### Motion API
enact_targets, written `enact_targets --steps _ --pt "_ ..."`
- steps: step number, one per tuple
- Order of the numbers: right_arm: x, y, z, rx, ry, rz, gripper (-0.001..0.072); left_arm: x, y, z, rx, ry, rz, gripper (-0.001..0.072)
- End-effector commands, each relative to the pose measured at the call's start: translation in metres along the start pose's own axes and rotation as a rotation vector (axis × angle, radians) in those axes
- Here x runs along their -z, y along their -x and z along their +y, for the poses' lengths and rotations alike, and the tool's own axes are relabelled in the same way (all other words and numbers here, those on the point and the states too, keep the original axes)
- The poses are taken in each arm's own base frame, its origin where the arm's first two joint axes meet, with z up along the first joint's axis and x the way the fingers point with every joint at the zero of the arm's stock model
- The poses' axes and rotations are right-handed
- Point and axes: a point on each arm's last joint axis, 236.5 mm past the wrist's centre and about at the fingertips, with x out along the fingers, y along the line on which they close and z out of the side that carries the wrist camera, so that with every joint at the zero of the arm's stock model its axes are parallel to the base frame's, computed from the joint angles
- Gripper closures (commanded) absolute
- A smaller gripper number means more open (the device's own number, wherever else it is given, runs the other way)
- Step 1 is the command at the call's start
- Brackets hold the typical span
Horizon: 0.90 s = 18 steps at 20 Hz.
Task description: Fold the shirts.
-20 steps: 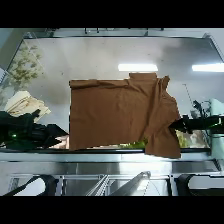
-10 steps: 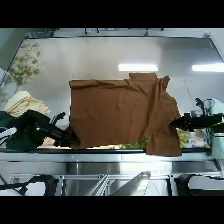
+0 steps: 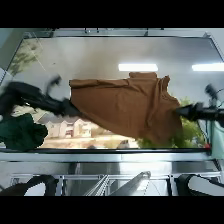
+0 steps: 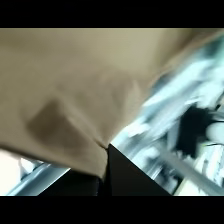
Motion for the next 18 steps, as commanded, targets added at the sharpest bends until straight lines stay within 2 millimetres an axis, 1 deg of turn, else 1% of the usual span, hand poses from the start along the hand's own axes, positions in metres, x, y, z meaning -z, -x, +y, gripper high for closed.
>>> enact_targets --steps 1,2,3,4,6,7,8,9,10,11,12,13,14,16,17,18 --pt "-0.039 0.043 0.172 -0.308 0.457 -0.268 0.0695 -0.016 0.102 -0.147 0.091 -0.522 -0.258 0.0681" --pt "-0.041 0.060 0.222 -0.313 0.634 -0.358 0.0695 -0.014 0.134 -0.181 0.023 -0.663 -0.352 0.0681" --pt "-0.039 0.073 0.267 -0.287 0.799 -0.437 0.0695 -0.011 0.163 -0.214 -0.049 -0.773 -0.451 0.0681" --pt "-0.033 0.083 0.309 -0.216 0.962 -0.519 0.0695 -0.003 0.192 -0.249 -0.122 -0.878 -0.553 0.0680" --pt "-0.024 0.102 0.380 -0.036 1.193 -0.714 0.0695 0.018 0.239 -0.313 -0.270 -1.060 -0.742 0.0680" --pt "-0.019 0.112 0.412 0.051 1.293 -0.821 0.0695 0.027 0.261 -0.339 -0.368 -1.133 -0.831 0.0680" --pt "-0.015 0.124 0.442 0.156 1.389 -0.936 0.0695 0.030 0.280 -0.357 -0.463 -1.179 -0.907 0.0680" --pt "-0.014 0.138 0.464 0.270 1.447 -1.041 0.0696 0.029 0.300 -0.370 -0.558 -1.205 -0.972 0.0680" --pt "-0.015 0.148 0.476 0.368 1.485 -1.103 0.0697 0.025 0.314 -0.374 -0.618 -1.195 -1.012 0.0680" --pt "-0.017 0.154 0.483 0.442 1.515 -1.126 0.0698 0.017 0.326 -0.369 -0.645 -1.154 -1.027 0.0680" --pt "-0.023 0.156 0.481 0.469 1.521 -1.114 0.0697 0.006 0.332 -0.355 -0.623 -1.097 -1.014 0.0680" --pt "-0.033 0.157 0.473 0.454 1.498 -1.085 0.0697 -0.008 0.332 -0.335 -0.554 -1.016 -0.986 0.0680" --pt "-0.046 0.155 0.458 0.416 1.441 -1.038 0.0697 -0.021 0.324 -0.313 -0.467 -0.958 -0.930 0.0680" --pt "-0.077 0.141 0.413 0.315 1.312 -0.877 0.0697 -0.049 0.287 -0.254 -0.292 -0.828 -0.769 0.0680" --pt "-0.095 0.126 0.383 0.262 1.246 -0.779 0.0697 -0.065 0.263 -0.222 -0.205 -0.756 -0.685 0.0679" --pt "-0.116 0.107 0.349 0.241 1.168 -0.693 0.0698 -0.080 0.241 -0.191 -0.149 -0.691 -0.620 0.0679"
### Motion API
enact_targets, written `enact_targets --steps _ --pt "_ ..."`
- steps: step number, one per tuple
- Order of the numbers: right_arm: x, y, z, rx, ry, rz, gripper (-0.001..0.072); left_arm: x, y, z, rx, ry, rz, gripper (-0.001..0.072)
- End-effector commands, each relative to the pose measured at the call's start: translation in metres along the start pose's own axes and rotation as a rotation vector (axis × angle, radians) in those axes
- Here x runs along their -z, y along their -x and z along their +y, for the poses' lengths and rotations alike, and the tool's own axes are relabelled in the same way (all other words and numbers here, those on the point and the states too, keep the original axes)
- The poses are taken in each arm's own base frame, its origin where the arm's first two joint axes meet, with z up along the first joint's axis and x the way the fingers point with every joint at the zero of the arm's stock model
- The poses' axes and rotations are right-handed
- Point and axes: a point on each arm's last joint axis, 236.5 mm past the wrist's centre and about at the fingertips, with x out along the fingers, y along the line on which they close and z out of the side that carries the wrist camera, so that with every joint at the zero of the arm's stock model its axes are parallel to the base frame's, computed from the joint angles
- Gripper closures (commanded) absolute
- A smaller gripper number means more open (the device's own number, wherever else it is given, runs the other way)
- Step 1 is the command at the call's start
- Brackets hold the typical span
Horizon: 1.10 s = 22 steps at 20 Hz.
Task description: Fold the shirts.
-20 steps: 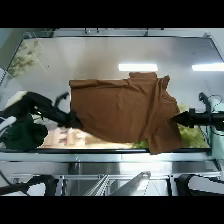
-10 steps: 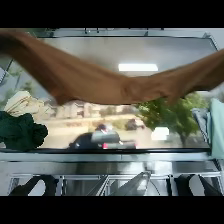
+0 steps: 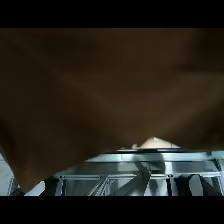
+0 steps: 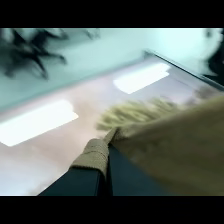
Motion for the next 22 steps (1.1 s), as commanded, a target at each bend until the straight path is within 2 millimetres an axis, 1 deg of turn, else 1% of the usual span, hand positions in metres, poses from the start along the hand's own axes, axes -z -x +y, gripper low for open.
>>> enact_targets --steps 1,2,3,5,6,7,8,9,10,11,12,13,14,15,16,19,21,22 --pt "0.119 -0.047 -0.037 -0.107 -0.231 0.259 0.0697 0.097 -0.080 0.048 0.194 0.263 0.190 0.0679" --pt "0.173 -0.061 -0.045 -0.111 -0.300 0.374 0.0698 0.126 -0.105 0.063 0.218 0.322 0.238 0.0679" --pt "0.232 -0.076 -0.048 -0.122 -0.362 0.490 0.0697 0.158 -0.130 0.077 0.245 0.392 0.283 0.0679" --pt "0.337 -0.098 -0.053 -0.122 -0.460 0.652 0.0698 0.219 -0.176 0.110 0.268 0.503 0.352 0.0679" --pt "0.380 -0.108 -0.058 -0.102 -0.504 0.692 0.0698 0.249 -0.193 0.127 0.270 0.566 0.382 0.0679" --pt "0.423 -0.116 -0.069 -0.053 -0.543 0.724 0.0698 0.281 -0.209 0.145 0.275 0.633 0.416 0.0679" --pt "0.459 -0.119 -0.077 -0.018 -0.570 0.755 0.0698 0.309 -0.222 0.162 0.280 0.693 0.443 0.0679" --pt "0.490 -0.121 -0.082 -0.004 -0.611 0.783 0.0698 0.336 -0.235 0.179 0.279 0.765 0.470 0.0679" --pt "0.514 -0.121 -0.085 0.004 -0.659 0.800 0.0698 0.360 -0.245 0.197 0.264 0.843 0.488 0.0679" --pt "0.533 -0.122 -0.089 0.013 -0.696 0.808 0.0699 0.381 -0.253 0.214 0.252 0.924 0.500 0.0679" --pt "0.547 -0.122 -0.094 0.028 -0.718 0.811 0.0698 0.397 -0.260 0.229 0.231 0.992 0.504 0.0680" --pt "0.558 -0.123 -0.102 0.054 -0.732 0.804 0.0698 0.409 -0.264 0.244 0.211 1.048 0.506 0.0684" --pt "0.563 -0.125 -0.111 0.075 -0.745 0.791 0.0698 0.416 -0.268 0.253 0.203 1.056 0.501 0.0684" --pt "0.565 -0.127 -0.117 0.083 -0.761 0.777 0.0699 0.417 -0.270 0.262 0.195 1.054 0.490 0.0684" --pt "0.566 -0.127 -0.120 0.083 -0.772 0.774 0.0699 0.417 -0.272 0.267 0.187 1.049 0.482 0.0684" --pt "0.567 -0.117 -0.123 0.065 -0.807 0.789 0.0699 0.411 -0.277 0.281 0.137 1.032 0.442 0.0684" --pt "0.575 -0.102 -0.115 0.026 -0.838 0.843 0.0699 0.417 -0.276 0.279 0.136 1.042 0.455 0.0684" --pt "0.582 -0.093 -0.108 0.006 -0.861 0.880 0.0699 0.423 -0.274 0.275 0.142 1.062 0.469 0.0684"
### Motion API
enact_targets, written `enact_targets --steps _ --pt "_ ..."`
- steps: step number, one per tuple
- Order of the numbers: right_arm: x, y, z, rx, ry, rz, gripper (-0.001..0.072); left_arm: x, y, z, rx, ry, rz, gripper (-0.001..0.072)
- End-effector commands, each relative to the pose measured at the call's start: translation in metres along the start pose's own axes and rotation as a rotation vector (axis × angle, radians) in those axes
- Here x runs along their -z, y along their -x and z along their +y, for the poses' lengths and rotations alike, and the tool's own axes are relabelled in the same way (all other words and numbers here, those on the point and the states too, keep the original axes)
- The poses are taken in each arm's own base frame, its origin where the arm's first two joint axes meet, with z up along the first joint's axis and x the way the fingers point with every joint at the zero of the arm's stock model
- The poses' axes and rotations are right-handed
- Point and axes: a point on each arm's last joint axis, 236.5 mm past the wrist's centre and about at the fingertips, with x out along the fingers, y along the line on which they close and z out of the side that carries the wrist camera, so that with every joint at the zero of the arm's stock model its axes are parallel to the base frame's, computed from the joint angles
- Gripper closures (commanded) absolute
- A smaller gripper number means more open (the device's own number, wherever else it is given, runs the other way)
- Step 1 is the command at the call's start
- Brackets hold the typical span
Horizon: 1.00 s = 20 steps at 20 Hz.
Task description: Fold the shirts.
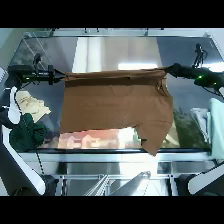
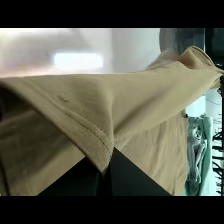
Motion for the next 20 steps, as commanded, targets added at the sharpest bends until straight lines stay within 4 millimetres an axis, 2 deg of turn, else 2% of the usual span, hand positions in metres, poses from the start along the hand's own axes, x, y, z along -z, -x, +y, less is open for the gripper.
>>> enact_targets --steps 1,3,6,8,11,12,13,14,16,18,20 --pt "0.036 0.001 -0.009 -0.033 -0.045 0.123 0.0698 0.011 -0.005 0.016 -0.006 0.057 0.020 0.0684" --pt "0.064 -0.003 -0.020 -0.017 -0.085 0.202 0.0698 0.029 -0.011 0.025 0.005 0.105 0.064 0.0686" --pt "0.095 -0.009 -0.028 -0.024 -0.135 0.265 0.0698 0.044 -0.016 0.031 0.015 0.145 0.100 0.0688" --pt "0.104 -0.012 -0.031 -0.026 -0.176 0.287 0.0697 0.049 -0.018 0.028 0.023 0.147 0.118 0.0688" --pt "0.106 -0.009 -0.026 -0.042 -0.188 0.304 0.0695 0.056 -0.017 0.022 0.047 0.147 0.151 0.0683" --pt "0.106 -0.003 -0.022 -0.056 -0.180 0.316 0.0686 0.059 -0.015 0.017 0.058 0.141 0.172 0.0543" --pt "0.104 0.004 -0.017 -0.060 -0.160 0.331 0.0593 0.060 -0.010 0.012 0.069 0.130 0.188 0.0401" --pt "0.100 0.015 -0.017 -0.040 -0.139 0.341 0.0467 0.060 -0.001 0.003 0.086 0.115 0.207 0.0400" --pt "0.089 0.048 -0.020 0.041 -0.110 0.369 0.0447 0.056 0.021 -0.016 0.102 0.105 0.241 0.0400" --pt "0.085 0.093 -0.022 0.142 -0.148 0.418 0.0189 0.056 0.045 -0.031 0.103 0.106 0.255 0.0400" --pt "0.103 0.136 -0.011 0.176 -0.213 0.527 0.0222 0.061 0.070 -0.045 0.102 0.116 0.245 0.0400"
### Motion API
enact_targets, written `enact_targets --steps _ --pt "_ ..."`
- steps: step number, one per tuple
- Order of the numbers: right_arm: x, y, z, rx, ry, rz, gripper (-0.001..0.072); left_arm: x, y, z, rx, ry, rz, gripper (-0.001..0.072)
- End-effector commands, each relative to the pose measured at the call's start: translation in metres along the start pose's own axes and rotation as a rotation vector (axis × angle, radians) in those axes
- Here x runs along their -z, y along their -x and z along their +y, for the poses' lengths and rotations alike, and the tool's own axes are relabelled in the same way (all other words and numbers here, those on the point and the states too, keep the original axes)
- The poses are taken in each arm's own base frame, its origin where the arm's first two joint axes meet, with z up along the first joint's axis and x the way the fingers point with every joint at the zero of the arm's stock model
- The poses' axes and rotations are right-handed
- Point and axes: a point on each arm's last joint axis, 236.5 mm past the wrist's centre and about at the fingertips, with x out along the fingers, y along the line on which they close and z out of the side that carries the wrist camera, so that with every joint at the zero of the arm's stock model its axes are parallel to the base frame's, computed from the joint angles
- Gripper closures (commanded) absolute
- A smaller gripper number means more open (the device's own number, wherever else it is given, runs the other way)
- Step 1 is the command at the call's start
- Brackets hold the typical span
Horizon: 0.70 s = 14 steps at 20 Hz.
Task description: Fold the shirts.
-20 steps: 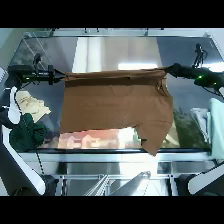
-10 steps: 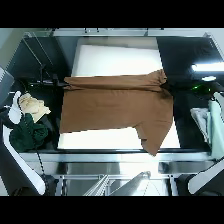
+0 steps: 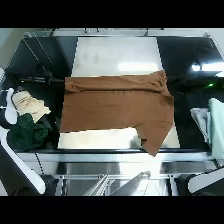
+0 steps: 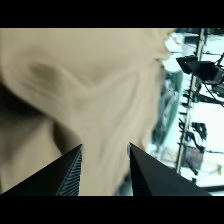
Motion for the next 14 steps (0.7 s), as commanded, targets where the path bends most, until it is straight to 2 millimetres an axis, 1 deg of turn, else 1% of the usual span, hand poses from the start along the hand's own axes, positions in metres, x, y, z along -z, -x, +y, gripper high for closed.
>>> enact_targets --steps 1,2,3,4,5,7,9,11,13,14 --pt "0.064 0.056 0.001 0.088 -0.128 0.198 0.0286 0.026 0.041 -0.023 -0.020 0.025 0.026 0.0401" --pt "0.086 0.062 0.007 0.071 -0.173 0.233 0.0286 0.036 0.054 -0.019 -0.072 0.036 0.032 0.0400" --pt "0.106 0.062 0.011 0.066 -0.220 0.249 0.0280 0.050 0.067 -0.014 -0.134 0.054 0.046 0.0400" --pt "0.129 0.060 0.013 0.065 -0.261 0.263 0.0279 0.058 0.081 -0.010 -0.192 0.076 0.029 0.0400" --pt "0.152 0.055 0.013 0.081 -0.306 0.269 0.0279 0.066 0.094 -0.010 -0.223 0.094 0.002 0.0401" --pt "0.192 0.042 0.006 0.123 -0.379 0.281 0.0278 0.084 0.108 -0.018 -0.220 0.126 -0.030 0.0402" --pt "0.228 0.026 0.003 0.129 -0.461 0.304 0.0277 0.102 0.114 -0.025 -0.214 0.160 -0.058 0.0402" --pt "0.264 0.009 0.001 0.127 -0.540 0.342 0.0276 0.123 0.114 -0.029 -0.206 0.190 -0.072 0.0402" --pt "0.288 -0.007 0.011 0.076 -0.579 0.358 0.0271 0.144 0.106 -0.028 -0.227 0.188 -0.062 0.0403" --pt "0.291 -0.013 0.016 0.041 -0.581 0.342 0.0271 0.156 0.101 -0.024 -0.246 0.196 -0.051 0.0402"
